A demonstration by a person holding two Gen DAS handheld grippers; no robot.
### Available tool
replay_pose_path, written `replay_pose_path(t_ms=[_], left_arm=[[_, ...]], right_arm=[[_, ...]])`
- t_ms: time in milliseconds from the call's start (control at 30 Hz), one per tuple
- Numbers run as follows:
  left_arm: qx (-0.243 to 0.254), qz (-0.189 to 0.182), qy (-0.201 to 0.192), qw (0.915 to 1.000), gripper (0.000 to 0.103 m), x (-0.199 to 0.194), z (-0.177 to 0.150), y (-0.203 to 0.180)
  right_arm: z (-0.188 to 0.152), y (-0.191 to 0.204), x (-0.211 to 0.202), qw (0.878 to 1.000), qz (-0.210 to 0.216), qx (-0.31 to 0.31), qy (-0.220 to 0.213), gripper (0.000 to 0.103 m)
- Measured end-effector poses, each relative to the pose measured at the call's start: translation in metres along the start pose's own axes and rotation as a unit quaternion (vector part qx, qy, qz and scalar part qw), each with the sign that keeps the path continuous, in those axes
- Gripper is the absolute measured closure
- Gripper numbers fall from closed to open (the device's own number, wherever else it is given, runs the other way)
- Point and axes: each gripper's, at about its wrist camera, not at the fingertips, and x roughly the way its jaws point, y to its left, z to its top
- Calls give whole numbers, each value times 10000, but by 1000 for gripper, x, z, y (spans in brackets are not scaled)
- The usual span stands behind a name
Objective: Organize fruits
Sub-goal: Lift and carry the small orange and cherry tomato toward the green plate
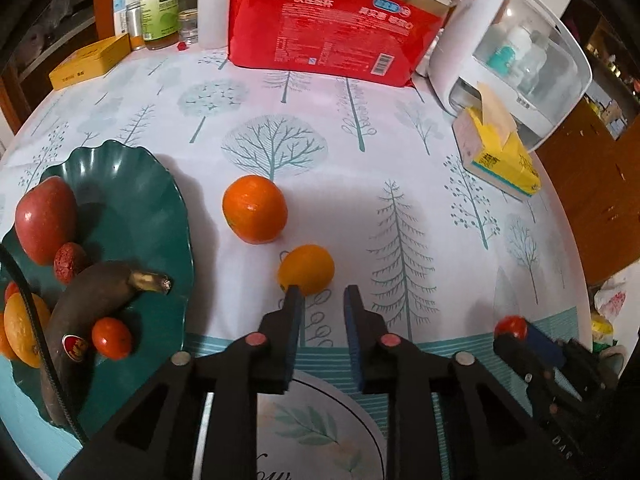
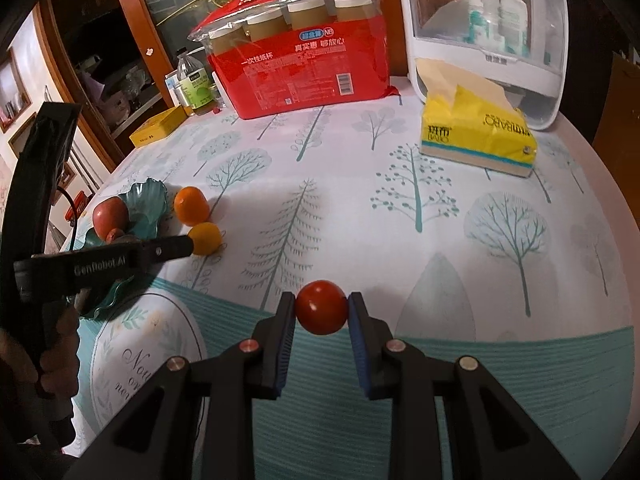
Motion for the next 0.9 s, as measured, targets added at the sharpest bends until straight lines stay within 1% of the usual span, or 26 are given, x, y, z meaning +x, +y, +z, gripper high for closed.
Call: replay_pose_path(t_ms=[67, 300, 433, 533, 633, 733, 867, 900], left_arm=[[-81, 21, 6, 10000, 76, 1, 1, 1], [-289, 176, 169, 9993, 74, 15, 9, 1], [-255, 393, 93, 9989, 65, 21, 13, -3], [-225, 615, 111, 9978, 64, 27, 16, -4], [-226, 755, 147, 9968, 64, 32, 17, -2], [-236, 772, 258, 9964, 64, 40, 18, 0], [-133, 830, 268, 9961, 64, 44, 17, -3], [-111, 827, 261, 9962, 65, 44, 18, -3]], right_arm=[[-2, 1, 0, 10000, 7, -10, 25, 76], [0, 0, 2, 9999, 64, -69, 106, 76], [1, -3, 5, 9997, 111, -95, 170, 76], [1, -6, 8, 9996, 128, -97, 221, 76], [0, -9, 10, 9995, 138, -63, 262, 76], [0, -11, 11, 9995, 130, -55, 287, 76], [1, -11, 10, 9995, 112, -55, 281, 76], [1, -12, 9, 9995, 105, -54, 279, 76]])
